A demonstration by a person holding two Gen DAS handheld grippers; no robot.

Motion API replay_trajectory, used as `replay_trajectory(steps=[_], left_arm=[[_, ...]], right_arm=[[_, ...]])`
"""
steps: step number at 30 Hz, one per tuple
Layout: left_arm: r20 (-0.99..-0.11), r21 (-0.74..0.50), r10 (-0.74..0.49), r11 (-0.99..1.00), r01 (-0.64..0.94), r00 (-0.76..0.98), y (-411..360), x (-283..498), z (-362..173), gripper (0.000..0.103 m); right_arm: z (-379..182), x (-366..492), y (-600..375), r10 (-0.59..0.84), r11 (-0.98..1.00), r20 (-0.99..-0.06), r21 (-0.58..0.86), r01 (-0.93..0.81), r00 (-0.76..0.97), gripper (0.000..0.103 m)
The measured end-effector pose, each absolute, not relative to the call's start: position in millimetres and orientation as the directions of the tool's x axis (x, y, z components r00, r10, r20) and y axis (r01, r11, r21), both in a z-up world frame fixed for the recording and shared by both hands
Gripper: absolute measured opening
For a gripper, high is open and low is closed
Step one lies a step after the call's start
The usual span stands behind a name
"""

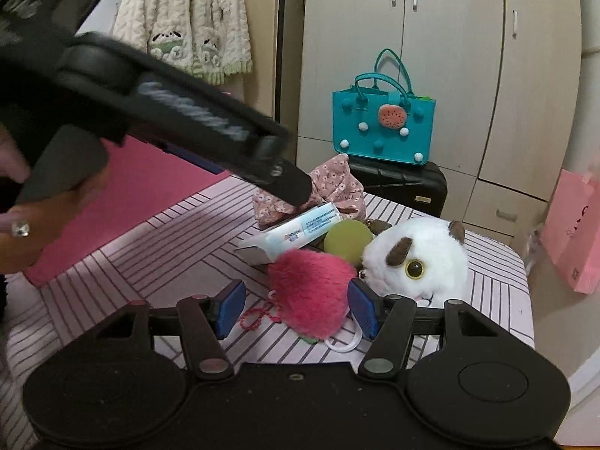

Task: Organize soft objects
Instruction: 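Grasp the pink floral scrunchie with the left tool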

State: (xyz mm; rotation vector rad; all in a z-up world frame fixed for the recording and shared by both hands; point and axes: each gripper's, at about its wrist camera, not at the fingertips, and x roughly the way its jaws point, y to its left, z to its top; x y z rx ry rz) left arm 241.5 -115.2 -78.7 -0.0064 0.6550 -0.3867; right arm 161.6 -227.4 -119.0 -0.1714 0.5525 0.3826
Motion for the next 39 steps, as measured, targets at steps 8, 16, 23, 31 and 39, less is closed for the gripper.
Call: replay_trajectory(steps=[8,16,23,31,39], left_arm=[[-0.597,-0.154,-0.259,0.966,0.208,0.759,-118,273,-90,0.074],[-0.634,-0.194,-0.224,0.973,0.128,0.74,-126,306,-108,0.062],[-0.644,-0.244,-0.251,0.963,0.117,0.723,-120,314,-122,0.042],[-0.643,-0.311,-0.288,0.945,0.101,0.709,-111,320,-130,0.035],[-0.64,-0.316,-0.309,0.94,0.126,0.703,-108,317,-126,0.014]], right_arm=[[-126,168,-223,0.296,0.919,-0.549,-0.06,-0.391,0.781,0.066],[-128,168,-224,0.265,0.93,-0.548,-0.072,-0.361,0.793,0.066],[-127,164,-225,0.269,0.917,-0.557,-0.103,-0.386,0.786,0.046],[-127,164,-228,0.288,0.919,-0.551,-0.071,-0.388,0.783,0.041],[-123,159,-232,0.328,0.926,-0.548,0.028,-0.375,0.769,0.039]])
